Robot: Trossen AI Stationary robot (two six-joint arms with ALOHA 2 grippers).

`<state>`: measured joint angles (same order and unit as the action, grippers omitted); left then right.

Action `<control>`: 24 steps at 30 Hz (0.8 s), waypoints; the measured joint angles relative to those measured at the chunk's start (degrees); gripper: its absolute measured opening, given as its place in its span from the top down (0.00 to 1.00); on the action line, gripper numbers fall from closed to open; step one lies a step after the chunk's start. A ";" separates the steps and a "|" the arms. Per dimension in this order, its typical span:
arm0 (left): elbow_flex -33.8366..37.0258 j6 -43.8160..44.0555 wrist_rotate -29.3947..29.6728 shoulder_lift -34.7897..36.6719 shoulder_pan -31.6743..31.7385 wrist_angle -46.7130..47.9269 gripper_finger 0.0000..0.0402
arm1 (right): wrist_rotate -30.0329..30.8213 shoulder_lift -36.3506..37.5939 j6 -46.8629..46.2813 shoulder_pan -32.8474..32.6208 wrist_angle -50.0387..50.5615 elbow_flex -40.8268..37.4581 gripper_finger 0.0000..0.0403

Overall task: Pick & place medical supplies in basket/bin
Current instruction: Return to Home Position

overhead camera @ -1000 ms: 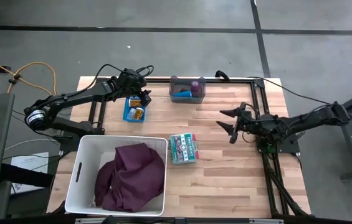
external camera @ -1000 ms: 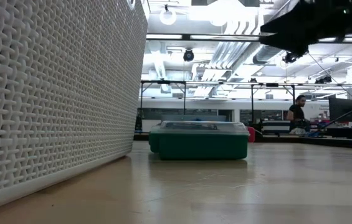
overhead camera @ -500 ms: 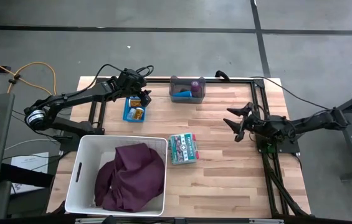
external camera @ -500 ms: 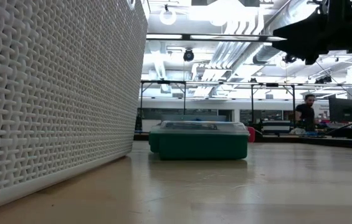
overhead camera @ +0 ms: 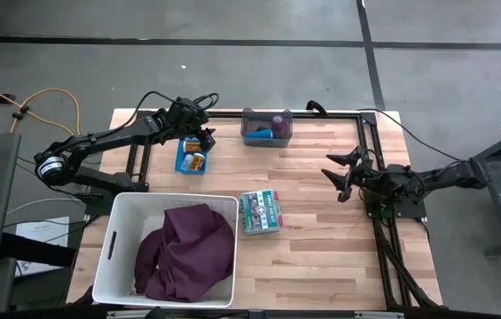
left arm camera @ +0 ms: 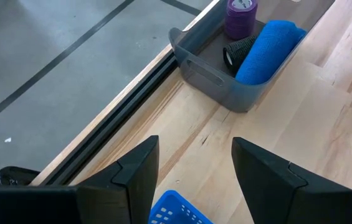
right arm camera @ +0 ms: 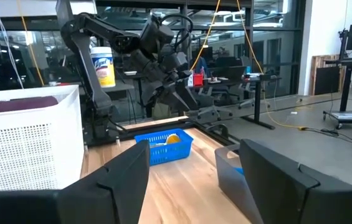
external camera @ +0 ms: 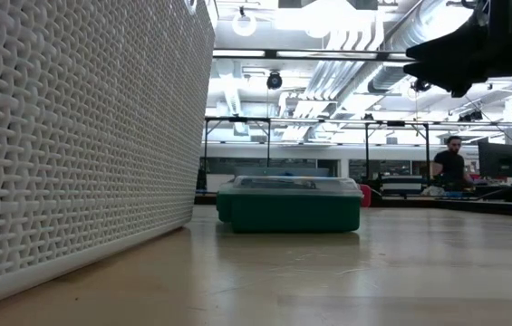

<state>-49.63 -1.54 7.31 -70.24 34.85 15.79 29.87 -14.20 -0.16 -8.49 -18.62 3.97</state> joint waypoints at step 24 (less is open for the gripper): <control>0.00 0.02 0.00 0.00 0.00 0.00 0.52 | -0.46 13.17 -1.75 -0.02 14.12 0.00 0.41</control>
<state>-49.63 -1.52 7.31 -70.24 34.85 15.79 29.41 -1.03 -1.91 -8.51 -4.50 3.97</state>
